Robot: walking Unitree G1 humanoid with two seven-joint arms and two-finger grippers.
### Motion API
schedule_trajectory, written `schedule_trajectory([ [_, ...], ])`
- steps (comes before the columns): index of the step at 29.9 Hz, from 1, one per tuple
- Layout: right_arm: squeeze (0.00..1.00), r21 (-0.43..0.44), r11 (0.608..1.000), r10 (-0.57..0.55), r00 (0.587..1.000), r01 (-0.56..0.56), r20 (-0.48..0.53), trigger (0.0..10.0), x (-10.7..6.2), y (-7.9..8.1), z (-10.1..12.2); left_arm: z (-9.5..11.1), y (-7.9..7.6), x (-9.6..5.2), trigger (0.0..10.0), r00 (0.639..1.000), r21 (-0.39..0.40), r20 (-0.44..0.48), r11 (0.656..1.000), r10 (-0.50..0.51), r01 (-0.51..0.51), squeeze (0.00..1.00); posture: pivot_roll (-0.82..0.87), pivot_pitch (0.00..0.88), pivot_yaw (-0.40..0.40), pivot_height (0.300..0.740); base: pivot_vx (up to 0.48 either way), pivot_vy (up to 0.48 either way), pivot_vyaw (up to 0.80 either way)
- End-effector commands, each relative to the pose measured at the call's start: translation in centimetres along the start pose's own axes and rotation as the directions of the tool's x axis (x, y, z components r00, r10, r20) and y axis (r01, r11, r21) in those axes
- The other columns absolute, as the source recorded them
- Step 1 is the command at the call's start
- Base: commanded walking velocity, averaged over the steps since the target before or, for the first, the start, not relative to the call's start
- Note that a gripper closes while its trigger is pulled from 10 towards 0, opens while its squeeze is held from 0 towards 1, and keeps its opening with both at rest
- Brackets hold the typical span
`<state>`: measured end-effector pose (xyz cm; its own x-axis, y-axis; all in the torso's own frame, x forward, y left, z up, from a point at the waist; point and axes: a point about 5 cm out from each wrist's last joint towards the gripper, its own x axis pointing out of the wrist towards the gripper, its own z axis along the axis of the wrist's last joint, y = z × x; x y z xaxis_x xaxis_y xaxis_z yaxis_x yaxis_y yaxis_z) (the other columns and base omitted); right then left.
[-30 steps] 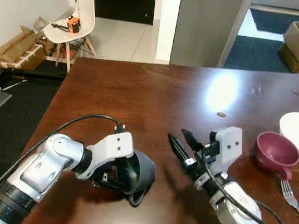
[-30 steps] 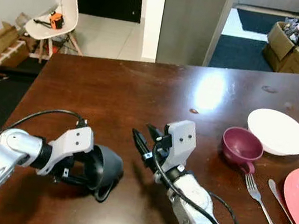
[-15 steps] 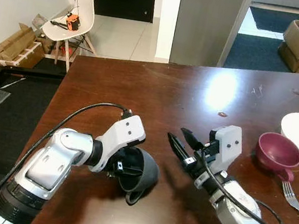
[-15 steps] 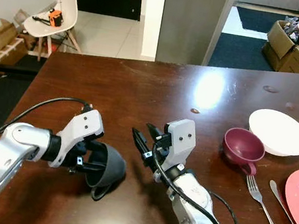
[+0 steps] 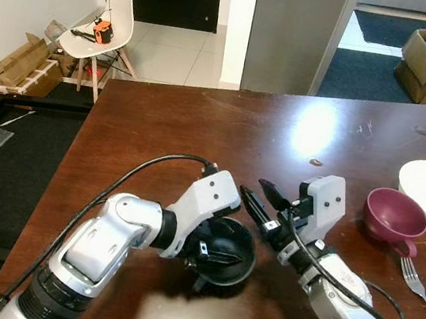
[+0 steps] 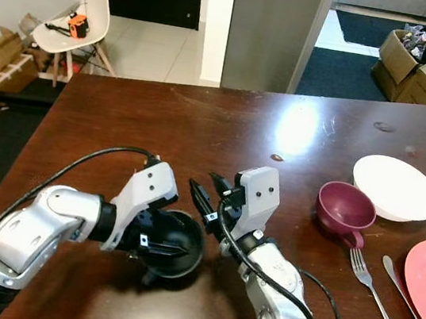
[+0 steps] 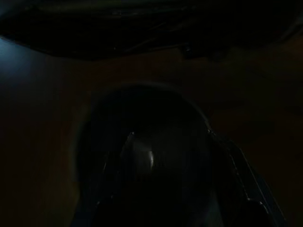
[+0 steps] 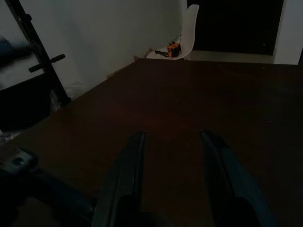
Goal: Setting the table
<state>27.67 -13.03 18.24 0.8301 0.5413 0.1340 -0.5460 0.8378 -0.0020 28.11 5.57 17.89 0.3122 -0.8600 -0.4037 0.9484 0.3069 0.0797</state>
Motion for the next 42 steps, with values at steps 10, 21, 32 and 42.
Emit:
schedule_trajectory([
  [10,0.00,0.002,1.000,-0.004,1.000,0.004,0.000,10.0,0.0,0.0,-0.3,0.7,1.9,0.4,10.0,0.992,-0.070,0.022,0.990,0.124,-0.122,0.00,-0.09,0.047,0.123,0.740,0.000,0.000,0.00],
  [21,0.00,0.004,1.000,-0.012,1.000,0.012,-0.004,10.0,-0.2,-0.1,-0.4,3.6,4.7,-2.1,10.0,0.947,-0.192,0.191,0.956,0.259,-0.223,0.00,-0.09,0.055,0.122,0.740,0.000,0.000,0.00],
  [32,0.00,-0.066,0.977,-0.205,0.978,0.203,-0.023,10.0,-2.5,-3.4,-0.9,-0.9,6.9,-9.9,10.0,0.889,0.057,0.013,0.887,0.458,-0.458,0.00,-0.07,0.074,0.120,0.740,0.000,0.000,0.00],
  [42,0.00,-0.083,0.975,-0.202,0.978,0.205,0.043,10.0,-1.8,-3.8,1.1,-4.2,4.4,-10.2,10.0,0.923,0.132,-0.110,0.926,0.369,-0.354,0.00,-0.07,0.077,0.115,0.740,0.000,0.000,0.00],
])
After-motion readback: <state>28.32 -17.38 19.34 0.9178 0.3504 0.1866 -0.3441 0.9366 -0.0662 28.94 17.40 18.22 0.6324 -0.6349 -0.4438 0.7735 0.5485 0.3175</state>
